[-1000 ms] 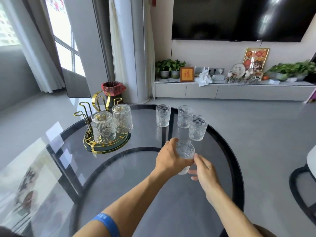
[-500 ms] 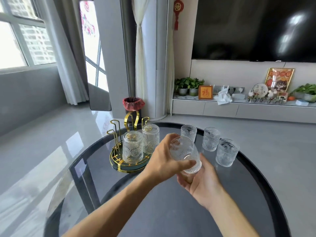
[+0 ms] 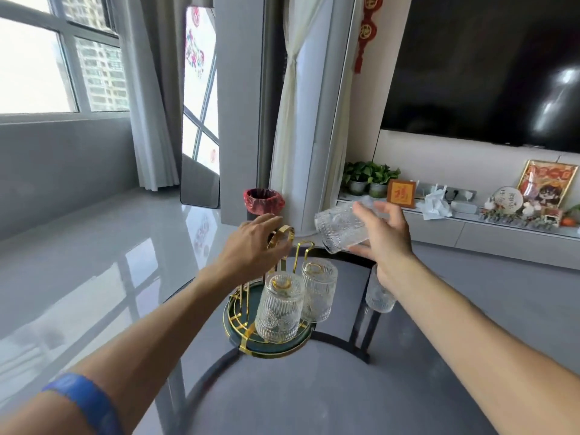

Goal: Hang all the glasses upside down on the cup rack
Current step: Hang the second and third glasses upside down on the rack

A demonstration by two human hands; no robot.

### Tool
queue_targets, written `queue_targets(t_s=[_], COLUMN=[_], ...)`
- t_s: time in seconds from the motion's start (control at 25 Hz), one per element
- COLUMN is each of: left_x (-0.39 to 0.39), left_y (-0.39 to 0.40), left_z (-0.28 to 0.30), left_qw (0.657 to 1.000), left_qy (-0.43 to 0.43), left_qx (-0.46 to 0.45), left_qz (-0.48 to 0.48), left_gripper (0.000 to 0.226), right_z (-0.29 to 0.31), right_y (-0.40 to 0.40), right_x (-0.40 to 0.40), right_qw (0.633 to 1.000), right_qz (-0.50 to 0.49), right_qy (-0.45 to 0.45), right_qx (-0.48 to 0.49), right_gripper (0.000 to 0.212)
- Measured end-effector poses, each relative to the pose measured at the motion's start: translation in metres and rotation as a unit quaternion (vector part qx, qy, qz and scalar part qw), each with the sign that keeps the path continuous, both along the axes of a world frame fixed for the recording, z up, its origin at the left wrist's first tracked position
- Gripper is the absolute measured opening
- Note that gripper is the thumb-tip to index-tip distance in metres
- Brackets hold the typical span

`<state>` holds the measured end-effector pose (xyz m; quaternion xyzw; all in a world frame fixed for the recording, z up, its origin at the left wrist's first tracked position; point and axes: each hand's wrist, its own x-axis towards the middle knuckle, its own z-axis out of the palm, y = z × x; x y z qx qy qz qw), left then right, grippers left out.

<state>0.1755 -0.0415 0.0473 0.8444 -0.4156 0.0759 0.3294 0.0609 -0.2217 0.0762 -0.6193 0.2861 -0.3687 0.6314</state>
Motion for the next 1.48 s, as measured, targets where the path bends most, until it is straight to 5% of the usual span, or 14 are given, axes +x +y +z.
queue_targets(t_s=[0.24,0.84,1.48], left_x=[0.017,0.017,-0.007], left_y=[-0.01,-0.017,-0.006], left_z=[-0.024,-0.023,-0.004], left_qw=[0.997,0.997,0.999], left_qy=[-0.077,-0.063,0.004], left_qx=[0.002,-0.004,0.006], left_qz=[0.025,0.031,-0.05], left_gripper=[0.029,0.03,0.042], right_z=[-0.014,-0.061,-0.06], right_y=[0.0,0.006,0.013], right_x=[0.063,0.066,-0.015], right_qw=[0.955,0.811,0.841], right_qz=[-0.019,0.157,0.121], right_qy=[0.147,0.383,0.33], right_qx=[-0.257,-0.414,-0.411], right_gripper=[0.051,0.05,0.03])
